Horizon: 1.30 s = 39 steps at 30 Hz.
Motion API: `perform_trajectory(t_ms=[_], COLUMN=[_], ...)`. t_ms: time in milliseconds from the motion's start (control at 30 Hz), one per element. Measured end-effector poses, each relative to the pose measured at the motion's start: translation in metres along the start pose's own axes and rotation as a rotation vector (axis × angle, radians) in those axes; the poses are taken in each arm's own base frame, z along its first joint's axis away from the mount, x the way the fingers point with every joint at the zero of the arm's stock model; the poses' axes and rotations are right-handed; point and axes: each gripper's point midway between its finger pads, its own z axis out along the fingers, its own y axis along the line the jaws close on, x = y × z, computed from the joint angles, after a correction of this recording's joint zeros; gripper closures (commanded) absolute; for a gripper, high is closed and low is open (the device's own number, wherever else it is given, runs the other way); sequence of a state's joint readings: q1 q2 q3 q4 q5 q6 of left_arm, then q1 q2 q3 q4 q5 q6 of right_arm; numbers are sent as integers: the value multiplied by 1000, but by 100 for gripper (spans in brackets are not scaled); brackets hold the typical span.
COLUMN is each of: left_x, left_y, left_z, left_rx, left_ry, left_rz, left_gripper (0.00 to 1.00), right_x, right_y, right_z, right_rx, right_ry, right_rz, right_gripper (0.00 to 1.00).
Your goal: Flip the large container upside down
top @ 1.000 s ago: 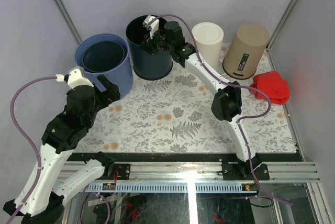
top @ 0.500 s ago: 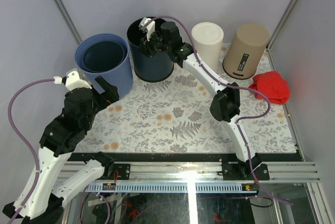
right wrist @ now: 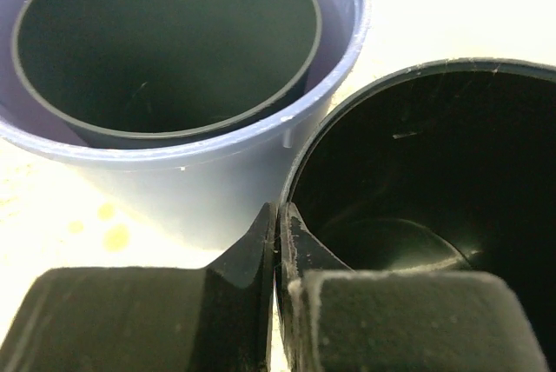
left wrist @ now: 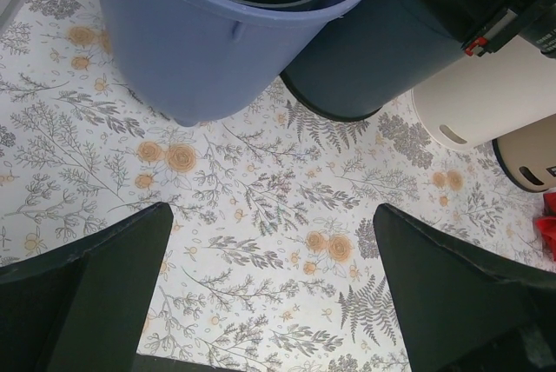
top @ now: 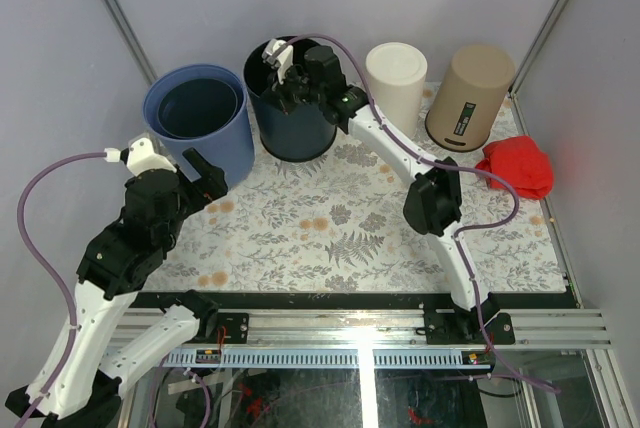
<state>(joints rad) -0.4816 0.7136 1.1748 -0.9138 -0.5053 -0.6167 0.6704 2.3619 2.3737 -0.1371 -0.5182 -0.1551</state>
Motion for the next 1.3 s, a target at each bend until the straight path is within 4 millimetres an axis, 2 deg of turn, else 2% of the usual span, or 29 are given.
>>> perform_trajectory(t_ms=[200, 433, 667, 833, 867, 967, 1033, 1100, 1200, 1300], left_x=[1, 2, 1, 0, -1, -1, 0, 1, 3, 2], left_y=[0, -1, -6, -10, -11, -14, -15, -15, -14, -13], left_z=[1, 3, 3, 3, 3, 4, 4, 5, 5, 2], left_rx=[-1, -2, 22, 42, 45, 60, 67, 69, 69, 75], left_ry=[2, 9, 10, 5, 4, 0, 1, 3, 5, -4], left_rz=[1, 6, 5, 5, 6, 4, 2, 3, 3, -3], left_gripper=[0, 0, 0, 0, 0, 0, 0, 0, 1, 0], right_x=[-1, -2, 2, 3, 3, 0, 1, 0, -10, -12], right_y=[21, 37, 59, 79, 83, 95, 102, 108, 112, 115], right_z=[-4, -18, -40, -63, -67, -73, -74, -73, -67, -60], right_rx=[-33, -58, -61, -66, -69, -83, -93, -107, -118, -126], right_ry=[19, 62, 161, 226, 236, 255, 272, 285, 261, 254], right_rz=[26, 95, 159, 192, 195, 201, 207, 210, 194, 188], right_gripper=[100, 100, 100, 100, 99, 83, 78, 75, 74, 74])
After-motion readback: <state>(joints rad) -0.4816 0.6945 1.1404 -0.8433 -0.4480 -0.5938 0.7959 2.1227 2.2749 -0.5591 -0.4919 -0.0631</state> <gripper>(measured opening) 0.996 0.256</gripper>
